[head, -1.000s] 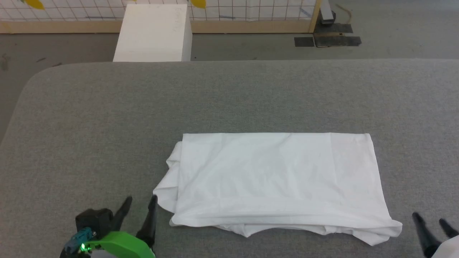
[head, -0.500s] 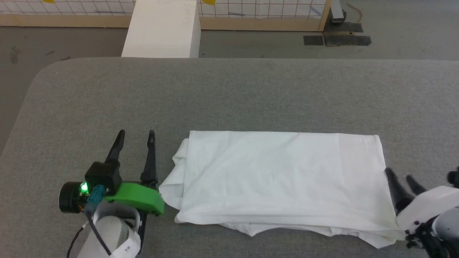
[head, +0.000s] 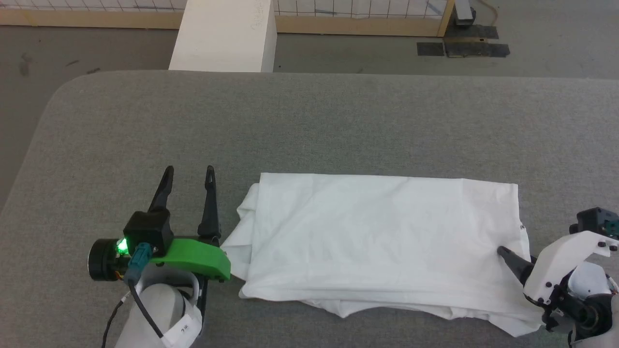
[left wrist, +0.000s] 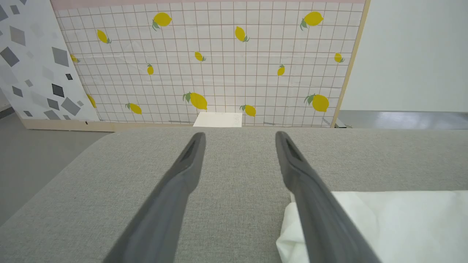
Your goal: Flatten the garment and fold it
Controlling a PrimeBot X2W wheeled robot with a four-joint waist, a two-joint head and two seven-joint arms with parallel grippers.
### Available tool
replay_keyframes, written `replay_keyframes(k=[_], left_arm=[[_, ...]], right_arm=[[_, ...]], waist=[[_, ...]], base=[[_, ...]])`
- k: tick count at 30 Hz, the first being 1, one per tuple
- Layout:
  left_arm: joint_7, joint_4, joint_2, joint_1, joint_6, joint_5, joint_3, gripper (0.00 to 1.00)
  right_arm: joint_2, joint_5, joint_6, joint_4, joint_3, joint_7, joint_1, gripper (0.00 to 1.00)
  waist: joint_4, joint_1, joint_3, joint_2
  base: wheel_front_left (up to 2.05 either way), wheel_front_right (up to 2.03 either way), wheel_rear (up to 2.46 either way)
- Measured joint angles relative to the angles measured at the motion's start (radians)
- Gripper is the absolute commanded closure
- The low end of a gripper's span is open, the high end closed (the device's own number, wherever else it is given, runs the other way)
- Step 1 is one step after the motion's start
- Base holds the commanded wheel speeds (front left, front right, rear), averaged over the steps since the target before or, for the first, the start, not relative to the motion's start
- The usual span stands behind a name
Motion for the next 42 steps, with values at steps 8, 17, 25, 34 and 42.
replay_keyframes(k=[8,17,25,34,42], left_arm=[[0.000,0.009,-0.022,0.000,-0.012,0.029,0.031,0.00],[0.000,-0.012,-0.038,0.005,-0.020,0.044,0.072,0.00],[0.000,-0.012,-0.054,0.012,-0.038,0.052,0.080,0.00],[0.000,0.005,-0.058,0.013,-0.056,0.058,0.093,0.00],[0.000,0.011,-0.061,0.013,-0.069,0.060,0.098,0.00]], right_arm=[[0.007,0.030,-0.001,-0.049,-0.015,0.057,0.012,1.00],[0.021,-0.117,0.000,-0.210,-0.117,0.012,0.046,1.00],[-0.019,-0.268,-0.001,-0.297,-0.224,0.002,0.081,1.00],[-0.014,-0.222,-0.001,-0.556,-0.073,0.084,0.157,1.00],[-0.034,-0.169,-0.001,-0.767,0.279,0.223,0.166,1.00]], waist=[[0.007,0.0000,-0.007,0.0000],[-0.003,0.0000,-0.010,0.0000],[0.004,0.0000,-0.014,0.0000],[0.012,0.0000,-0.029,0.0000],[0.021,0.0000,-0.032,0.0000]], base=[[0.00,0.00,0.00],[0.00,0.00,0.00],[0.00,0.00,0.00],[0.00,0.00,0.00],[0.00,0.00,0.00]])
